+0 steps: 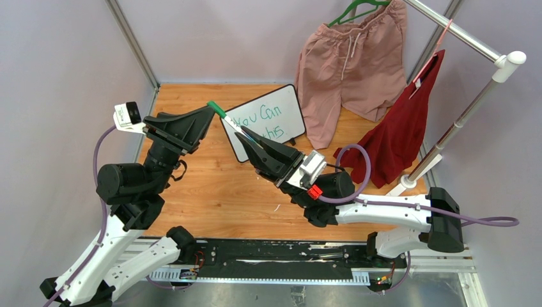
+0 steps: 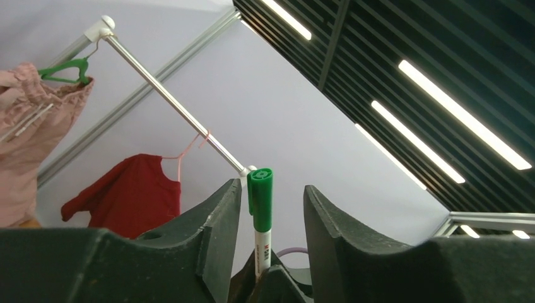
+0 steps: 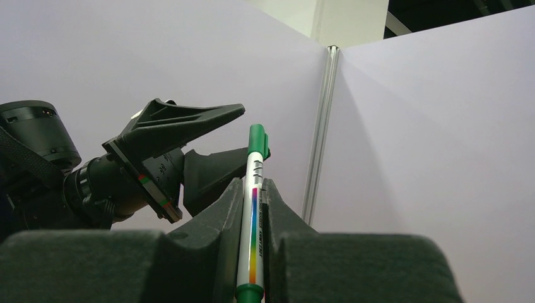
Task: Write a sentence on the whiteboard
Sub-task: Close the whiteboard marker at the center of the board.
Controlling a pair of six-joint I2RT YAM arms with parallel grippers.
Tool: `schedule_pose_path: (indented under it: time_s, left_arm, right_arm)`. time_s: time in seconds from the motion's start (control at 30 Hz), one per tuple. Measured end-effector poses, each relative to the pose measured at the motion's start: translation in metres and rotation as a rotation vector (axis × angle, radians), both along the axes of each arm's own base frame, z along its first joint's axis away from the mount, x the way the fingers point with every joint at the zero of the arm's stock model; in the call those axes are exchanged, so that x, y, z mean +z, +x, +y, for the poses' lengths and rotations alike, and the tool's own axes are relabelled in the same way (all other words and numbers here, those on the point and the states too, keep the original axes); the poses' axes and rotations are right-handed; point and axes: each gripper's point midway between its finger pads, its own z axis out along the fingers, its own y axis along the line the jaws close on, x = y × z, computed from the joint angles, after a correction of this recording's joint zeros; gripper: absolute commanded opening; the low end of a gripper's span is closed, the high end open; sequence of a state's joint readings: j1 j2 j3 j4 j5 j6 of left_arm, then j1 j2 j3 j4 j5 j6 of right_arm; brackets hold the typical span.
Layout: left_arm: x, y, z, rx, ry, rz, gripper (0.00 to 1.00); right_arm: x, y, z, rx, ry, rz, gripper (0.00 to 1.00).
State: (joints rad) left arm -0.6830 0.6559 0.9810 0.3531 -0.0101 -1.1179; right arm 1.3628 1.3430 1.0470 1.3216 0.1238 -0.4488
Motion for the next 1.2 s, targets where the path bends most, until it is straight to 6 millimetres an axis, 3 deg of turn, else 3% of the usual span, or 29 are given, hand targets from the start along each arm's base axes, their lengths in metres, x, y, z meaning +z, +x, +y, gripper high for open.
schedule_pose_path:
  time_s: [0.17, 0.4, 0.6, 0.8, 1.1, 1.2]
  left_arm:
    - [-0.0005, 0.0, -0.0004, 0.002, 0.006, -0.004, 0.68]
    - [-0.0009, 0.0001, -0.0006, 0.003, 0.008, -0.003, 0.72]
    - [-0.0013, 0.0006, -0.0007, 0.009, 0.014, -0.007, 0.68]
    - [-0.0026, 0.0025, -0.0019, 0.019, 0.027, -0.012, 0.57]
    - [-0.0032, 0.0063, -0.0006, 0.04, 0.027, -0.007, 0.55]
    - [-0.0037, 0.0074, -0.0009, 0.042, 0.028, -0.005, 0.49]
  right_arm:
    - [-0.001, 0.0, 0.0, 0.0, -0.005, 0.001, 0.0]
    - [-0.0015, -0.0001, -0.0002, 0.001, -0.007, 0.001, 0.0]
    - [-0.003, -0.0001, 0.0003, 0.001, -0.017, 0.003, 0.0]
    - [-0.0016, -0.0014, -0.0014, 0.003, -0.021, 0.004, 0.0]
    - [-0.007, -0.002, 0.0016, 0.006, -0.046, 0.008, 0.0]
    - [-0.0067, -0.0023, 0.0, 0.006, -0.047, 0.008, 0.0]
